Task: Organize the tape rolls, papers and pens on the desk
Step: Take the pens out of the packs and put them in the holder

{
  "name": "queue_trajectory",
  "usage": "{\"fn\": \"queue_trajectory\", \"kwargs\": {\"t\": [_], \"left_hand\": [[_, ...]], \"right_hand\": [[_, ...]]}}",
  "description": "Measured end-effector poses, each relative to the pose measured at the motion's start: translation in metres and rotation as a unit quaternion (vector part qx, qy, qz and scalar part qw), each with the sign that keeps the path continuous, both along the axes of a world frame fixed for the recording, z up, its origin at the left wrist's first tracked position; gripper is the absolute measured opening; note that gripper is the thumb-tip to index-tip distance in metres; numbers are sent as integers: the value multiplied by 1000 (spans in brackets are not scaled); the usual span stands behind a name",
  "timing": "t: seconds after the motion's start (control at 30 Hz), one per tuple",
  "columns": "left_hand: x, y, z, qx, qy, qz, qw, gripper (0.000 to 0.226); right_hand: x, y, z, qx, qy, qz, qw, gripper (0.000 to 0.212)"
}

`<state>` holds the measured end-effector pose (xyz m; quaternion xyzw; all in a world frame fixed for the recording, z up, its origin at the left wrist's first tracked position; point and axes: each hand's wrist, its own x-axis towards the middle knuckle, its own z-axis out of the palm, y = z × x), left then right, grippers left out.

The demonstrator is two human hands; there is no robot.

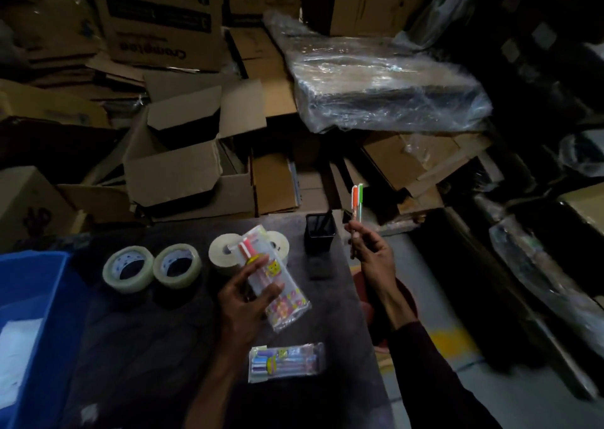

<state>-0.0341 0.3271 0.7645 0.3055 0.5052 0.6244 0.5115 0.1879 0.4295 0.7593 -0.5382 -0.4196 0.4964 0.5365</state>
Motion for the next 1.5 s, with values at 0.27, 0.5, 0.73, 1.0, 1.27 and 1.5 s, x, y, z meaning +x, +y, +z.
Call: {"fn": "queue_trajectory", "kwargs": {"t": [0.27, 0.5, 0.73, 1.0, 1.27, 1.5], "left_hand": [[-13, -19, -64, -52, 86, 56, 993, 50], [-8, -16, -79, -82, 31, 70, 994, 50], [-7, -11, -84, -73, 57, 42, 995, 50], [-13, -19, -85, -94, 45, 48, 993, 48], [-17, -25, -82, -98, 47, 51, 993, 48], [-21, -27, -75, -100, 35, 54, 993, 46]], "right_hand": [[-7, 80, -68, -6, -76, 23, 997, 10], [-19, 132, -92, -83, -85, 35, 992, 26], [-24, 142, -103, -13, -128, 54, 990, 29], [-30, 154, -112, 16, -195, 31, 980, 33], [-38, 142, -131, 24, -434, -6, 901, 26], [-49, 133, -124, 10, -546, 0, 838, 33]]}}
